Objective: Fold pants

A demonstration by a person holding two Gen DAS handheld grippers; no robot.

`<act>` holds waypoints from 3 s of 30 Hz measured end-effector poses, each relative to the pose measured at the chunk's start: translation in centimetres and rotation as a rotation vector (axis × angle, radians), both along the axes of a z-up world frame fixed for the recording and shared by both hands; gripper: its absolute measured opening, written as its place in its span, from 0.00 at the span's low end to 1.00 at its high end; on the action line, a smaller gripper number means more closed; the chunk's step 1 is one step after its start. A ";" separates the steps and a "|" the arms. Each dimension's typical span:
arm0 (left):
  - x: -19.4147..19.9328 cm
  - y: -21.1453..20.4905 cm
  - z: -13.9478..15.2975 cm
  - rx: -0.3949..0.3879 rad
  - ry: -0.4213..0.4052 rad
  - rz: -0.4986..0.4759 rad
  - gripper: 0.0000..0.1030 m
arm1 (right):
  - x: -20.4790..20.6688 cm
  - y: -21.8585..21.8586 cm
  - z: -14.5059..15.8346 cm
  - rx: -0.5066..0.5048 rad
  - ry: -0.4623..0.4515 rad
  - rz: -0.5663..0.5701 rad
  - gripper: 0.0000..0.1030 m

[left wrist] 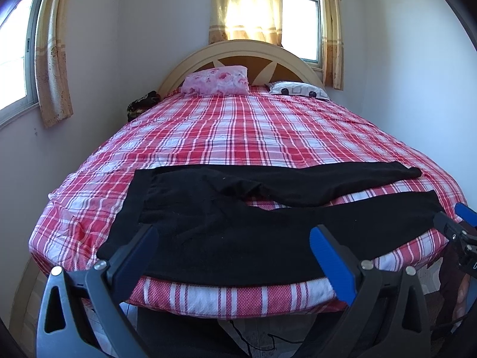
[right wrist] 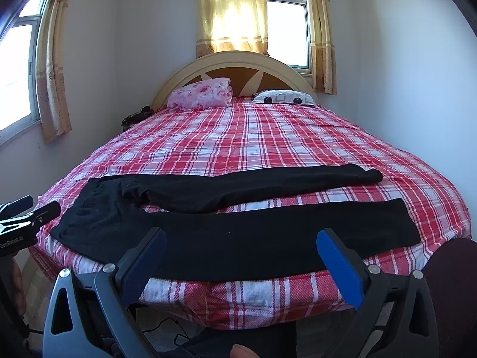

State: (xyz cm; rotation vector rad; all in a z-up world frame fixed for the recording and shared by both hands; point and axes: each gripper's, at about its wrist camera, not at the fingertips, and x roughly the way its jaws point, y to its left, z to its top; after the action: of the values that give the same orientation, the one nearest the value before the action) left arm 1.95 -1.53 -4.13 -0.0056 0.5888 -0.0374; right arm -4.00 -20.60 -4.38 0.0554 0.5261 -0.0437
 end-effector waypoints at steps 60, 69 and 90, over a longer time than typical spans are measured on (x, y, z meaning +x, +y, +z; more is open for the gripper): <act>32.2 19.3 -12.2 -0.032 0.461 0.077 0.42 | 30.9 -35.2 -6.8 0.261 0.358 -0.334 0.68; 32.2 19.0 -11.9 -0.012 0.414 0.043 0.33 | 34.4 -34.4 -9.2 0.208 0.485 -0.206 0.12; 22.3 21.8 -3.7 -0.295 0.029 -0.061 0.16 | 19.0 -33.4 2.0 0.160 -0.020 -0.155 0.11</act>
State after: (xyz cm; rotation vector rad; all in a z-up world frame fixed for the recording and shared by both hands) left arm 24.20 20.22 -7.79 -0.2748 0.6084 -0.1832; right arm 14.98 -53.98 -2.42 0.2524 0.5038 -0.1527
